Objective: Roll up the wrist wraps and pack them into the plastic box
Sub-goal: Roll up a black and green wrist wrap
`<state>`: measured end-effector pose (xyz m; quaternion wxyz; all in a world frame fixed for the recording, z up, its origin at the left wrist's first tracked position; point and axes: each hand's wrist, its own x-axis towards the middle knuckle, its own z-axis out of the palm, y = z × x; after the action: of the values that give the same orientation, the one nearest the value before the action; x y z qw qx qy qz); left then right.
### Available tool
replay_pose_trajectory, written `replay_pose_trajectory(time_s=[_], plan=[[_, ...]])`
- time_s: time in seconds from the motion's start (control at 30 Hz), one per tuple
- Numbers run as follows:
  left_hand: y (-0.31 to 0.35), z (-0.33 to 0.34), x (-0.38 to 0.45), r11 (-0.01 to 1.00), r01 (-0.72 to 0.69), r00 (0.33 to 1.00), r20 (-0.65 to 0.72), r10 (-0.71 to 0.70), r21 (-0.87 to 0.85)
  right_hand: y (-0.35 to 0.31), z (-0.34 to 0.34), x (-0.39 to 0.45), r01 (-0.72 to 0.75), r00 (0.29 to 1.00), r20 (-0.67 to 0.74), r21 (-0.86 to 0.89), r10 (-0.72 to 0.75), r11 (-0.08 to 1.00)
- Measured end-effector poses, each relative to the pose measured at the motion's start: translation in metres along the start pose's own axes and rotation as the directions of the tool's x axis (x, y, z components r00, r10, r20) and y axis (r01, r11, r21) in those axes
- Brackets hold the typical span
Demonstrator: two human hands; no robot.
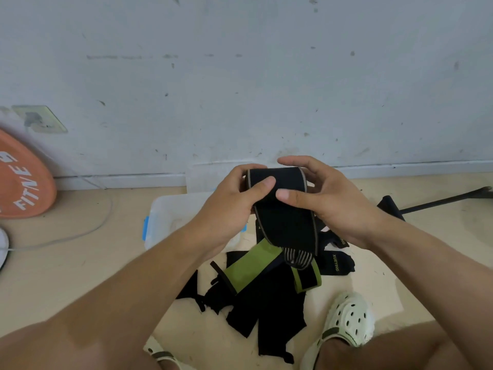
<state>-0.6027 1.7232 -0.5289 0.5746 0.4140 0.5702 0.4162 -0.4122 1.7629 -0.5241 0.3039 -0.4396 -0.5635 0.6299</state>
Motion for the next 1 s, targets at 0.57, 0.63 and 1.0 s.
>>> replay_pose_trajectory(time_s=[0.57,0.63,1.0], plan=[[-0.002,-0.0068,0.0003,0.971,-0.097,0.994,-0.035,0.108,0.218,-0.0011,-0.0092,-0.0006,-0.07,0.996,0.052,0.037,0.068,0.997],[-0.0005,-0.0069,-0.0009,0.976,-0.085,0.995,-0.025,0.092,0.199,-0.0026,-0.0104,-0.0008,-0.097,0.991,0.098,0.047,0.092,0.994],[0.0036,0.0006,-0.0047,0.991,0.105,0.993,0.07,-0.099,-0.086,-0.0027,-0.0067,0.0024,0.033,0.999,-0.006,0.111,-0.033,0.993]])
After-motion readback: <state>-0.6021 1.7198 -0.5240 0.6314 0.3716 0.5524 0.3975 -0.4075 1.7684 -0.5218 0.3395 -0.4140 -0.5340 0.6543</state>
